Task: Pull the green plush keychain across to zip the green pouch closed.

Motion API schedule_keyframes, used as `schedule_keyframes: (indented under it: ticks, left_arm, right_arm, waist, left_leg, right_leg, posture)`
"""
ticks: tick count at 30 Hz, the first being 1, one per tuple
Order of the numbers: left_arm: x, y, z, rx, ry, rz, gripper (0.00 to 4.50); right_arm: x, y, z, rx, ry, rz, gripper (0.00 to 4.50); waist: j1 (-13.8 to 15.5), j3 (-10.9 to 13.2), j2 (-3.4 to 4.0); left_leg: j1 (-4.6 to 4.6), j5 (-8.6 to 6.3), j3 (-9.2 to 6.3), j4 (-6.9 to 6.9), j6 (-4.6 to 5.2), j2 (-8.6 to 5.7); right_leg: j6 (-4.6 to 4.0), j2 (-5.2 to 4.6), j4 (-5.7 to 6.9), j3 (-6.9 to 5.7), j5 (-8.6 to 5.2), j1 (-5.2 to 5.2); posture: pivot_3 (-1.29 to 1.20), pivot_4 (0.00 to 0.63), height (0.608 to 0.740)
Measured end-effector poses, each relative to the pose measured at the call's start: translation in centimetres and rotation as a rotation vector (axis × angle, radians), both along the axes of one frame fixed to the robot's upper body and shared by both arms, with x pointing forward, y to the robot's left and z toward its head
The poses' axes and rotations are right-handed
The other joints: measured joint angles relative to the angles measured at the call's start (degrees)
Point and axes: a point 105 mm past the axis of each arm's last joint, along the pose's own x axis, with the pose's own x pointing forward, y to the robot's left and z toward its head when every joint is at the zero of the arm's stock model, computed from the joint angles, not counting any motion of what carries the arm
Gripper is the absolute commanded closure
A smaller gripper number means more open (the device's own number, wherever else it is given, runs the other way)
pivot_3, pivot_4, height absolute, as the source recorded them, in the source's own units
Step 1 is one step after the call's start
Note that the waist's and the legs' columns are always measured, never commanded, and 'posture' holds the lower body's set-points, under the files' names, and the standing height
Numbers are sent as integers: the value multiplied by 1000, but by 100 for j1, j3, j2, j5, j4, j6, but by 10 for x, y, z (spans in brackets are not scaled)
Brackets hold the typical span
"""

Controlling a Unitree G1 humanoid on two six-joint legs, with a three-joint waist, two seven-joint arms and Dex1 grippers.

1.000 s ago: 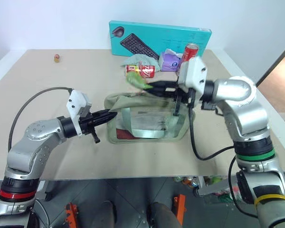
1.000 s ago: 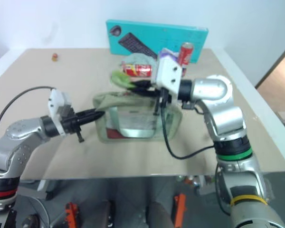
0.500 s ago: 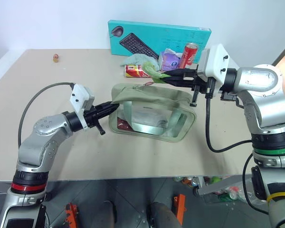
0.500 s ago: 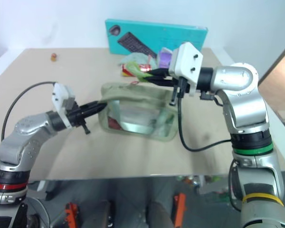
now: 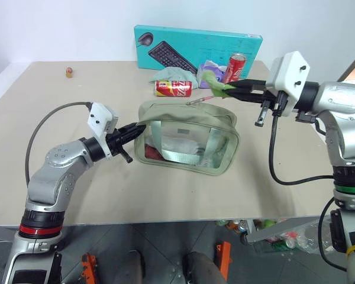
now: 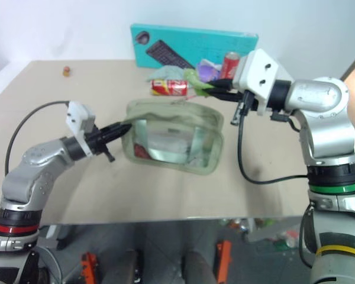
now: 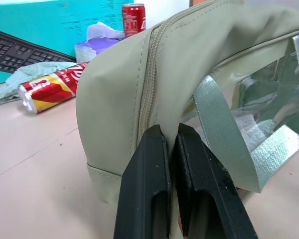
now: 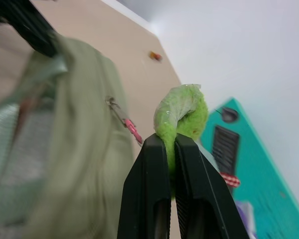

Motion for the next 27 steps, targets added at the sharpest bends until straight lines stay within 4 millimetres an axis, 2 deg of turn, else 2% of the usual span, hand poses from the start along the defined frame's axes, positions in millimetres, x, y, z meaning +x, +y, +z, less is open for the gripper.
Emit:
schedule_keyframes:
  ticks: [5, 9, 11, 21, 25, 27]
  left_arm:
    - [1, 0, 0, -6, 2, 16, 4500]
    - [-1, 1, -3, -8, 10, 21, 4500]
    - [-1, 2, -3, -10, 8, 29, 4500]
    - [0, 1, -3, -22, 5, 40, 4500]
    - [0, 0, -3, -25, 5, 39, 4500]
    - [0, 0, -3, -25, 5, 39, 4500]
  right_arm:
    - [4, -21, 1, 15, -14, -82, 4452]
    - [5, -51, -21, 54, 45, -205, 4452]
    - [5, -59, -25, 77, 51, -243, 4452]
    - [5, -66, -22, 106, 12, -298, 4452]
    - [6, -73, -46, 146, 80, -356, 4452]
    - [4, -79, -70, 153, 149, -396, 4452]
  waist:
    - [-3, 0, 0]
    - [3, 0, 0]
    - [2, 0, 1]
    - [-23, 0, 1]
    - [-14, 0, 0]
    - [-11, 0, 0]
  left_leg:
    - [3, 0, 0, -3, 0, 1]
    - [1, 0, 3, -3, 0, -7]
    - [2, 0, 4, -2, 0, -7]
    - [7, 3, 7, 1, 1, -5]
    - [5, 3, 5, -2, 1, -6]
    - [5, 2, 4, -2, 1, -6]
  right_leg:
    - [-1, 2, 0, 1, 0, 1]
    - [-2, -6, 0, 5, 2, 2]
    - [2, -7, 0, 6, 2, 2]
    - [16, -3, 0, 9, 3, 6]
    - [10, -2, 0, 9, 3, 5]
    - [8, -2, 0, 9, 2, 6]
  posture:
    - [0, 150, 740]
    - [0, 150, 740]
    - [0, 150, 740]
    - [0, 150, 740]
    - [0, 150, 740]
    - [0, 150, 740]
